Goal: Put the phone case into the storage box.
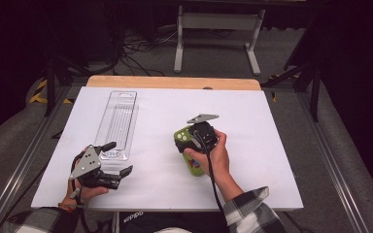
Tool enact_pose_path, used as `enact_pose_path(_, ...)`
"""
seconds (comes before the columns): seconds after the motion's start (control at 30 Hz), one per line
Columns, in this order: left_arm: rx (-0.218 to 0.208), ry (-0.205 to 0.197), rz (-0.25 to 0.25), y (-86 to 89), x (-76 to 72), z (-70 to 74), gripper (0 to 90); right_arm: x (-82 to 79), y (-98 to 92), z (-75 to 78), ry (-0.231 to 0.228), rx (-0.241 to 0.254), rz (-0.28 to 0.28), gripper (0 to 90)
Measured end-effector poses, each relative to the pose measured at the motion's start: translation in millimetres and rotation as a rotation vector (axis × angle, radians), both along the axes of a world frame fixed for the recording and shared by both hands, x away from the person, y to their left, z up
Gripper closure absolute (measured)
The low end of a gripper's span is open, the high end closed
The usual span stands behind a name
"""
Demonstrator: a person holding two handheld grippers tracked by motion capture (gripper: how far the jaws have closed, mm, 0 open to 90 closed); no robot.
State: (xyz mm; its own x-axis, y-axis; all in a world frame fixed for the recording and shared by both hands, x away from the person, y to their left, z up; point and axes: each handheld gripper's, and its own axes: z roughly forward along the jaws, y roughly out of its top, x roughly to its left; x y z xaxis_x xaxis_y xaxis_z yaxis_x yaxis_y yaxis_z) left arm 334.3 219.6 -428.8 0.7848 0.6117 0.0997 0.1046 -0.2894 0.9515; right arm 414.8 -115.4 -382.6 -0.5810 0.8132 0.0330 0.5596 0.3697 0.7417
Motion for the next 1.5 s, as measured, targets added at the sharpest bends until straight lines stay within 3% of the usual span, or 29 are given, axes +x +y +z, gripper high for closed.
enact_pose_path(0.17, -0.015, -0.011, 0.027, 0.3, 2.3, 3.6, 6.0, -9.6, -7.8, 8.6, -0.062, 0.051, 0.017, 16.8)
enact_pose_path(0.4, -0.023, -0.009, 0.04, 0.5, 4.8, 5.1, 6.1, -21.7, -12.1, 21.7, -0.158, 0.074, 0.025, 16.8)
enact_pose_path(0.93, -0.028, -0.019, 0.056, -1.6, 4.5, 9.2, 9.5, -25.2, -22.7, 28.4, -0.239, 0.151, 0.011, 16.7)
enact_pose_path(0.97, -0.053, -0.011, 0.045, -6.7, 5.6, 10.3, 10.4, -26.3, -23.6, 29.2, -0.253, 0.159, 0.007, 16.8)
enact_pose_path(1.5, -0.065, 0.008, -0.06, -51.8, 9.7, 16.7, 13.9, -33.1, -26.0, 31.8, -0.331, 0.24, 0.018, 16.6)
